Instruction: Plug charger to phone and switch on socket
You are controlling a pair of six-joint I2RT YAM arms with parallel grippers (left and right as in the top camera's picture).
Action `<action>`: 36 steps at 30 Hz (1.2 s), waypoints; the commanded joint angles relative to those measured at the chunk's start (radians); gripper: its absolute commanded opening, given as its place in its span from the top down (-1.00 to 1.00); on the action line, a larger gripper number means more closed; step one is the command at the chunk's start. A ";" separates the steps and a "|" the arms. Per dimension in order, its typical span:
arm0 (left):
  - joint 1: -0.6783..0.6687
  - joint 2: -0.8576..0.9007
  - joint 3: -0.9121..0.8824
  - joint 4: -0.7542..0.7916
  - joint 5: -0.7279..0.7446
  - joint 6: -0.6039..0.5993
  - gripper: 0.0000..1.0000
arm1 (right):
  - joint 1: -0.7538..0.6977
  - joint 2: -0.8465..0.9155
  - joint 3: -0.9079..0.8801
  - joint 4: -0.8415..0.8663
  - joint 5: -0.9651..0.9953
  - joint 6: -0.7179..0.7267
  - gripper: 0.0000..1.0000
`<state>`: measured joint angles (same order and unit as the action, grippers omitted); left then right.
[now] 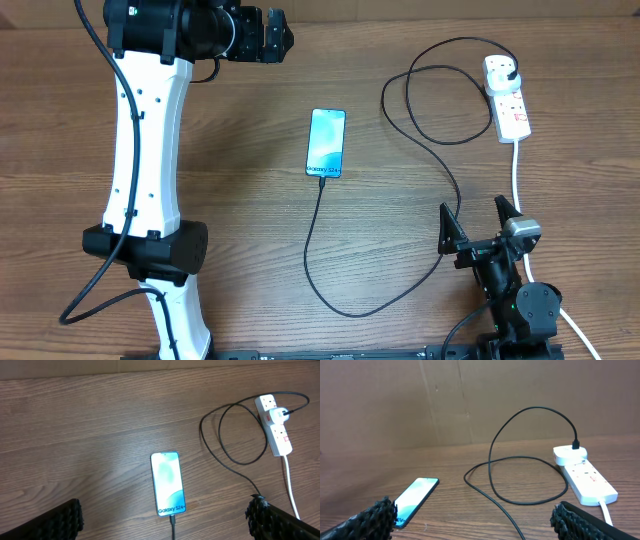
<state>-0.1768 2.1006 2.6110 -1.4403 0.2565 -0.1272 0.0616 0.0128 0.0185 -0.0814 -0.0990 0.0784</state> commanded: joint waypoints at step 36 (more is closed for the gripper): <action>-0.003 -0.162 -0.079 -0.003 -0.019 0.000 -1.00 | 0.010 -0.010 -0.011 0.004 0.009 -0.002 -1.00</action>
<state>-0.1768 2.0598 2.5732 -1.4437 0.2558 -0.1272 0.0616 0.0128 0.0185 -0.0818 -0.0994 0.0784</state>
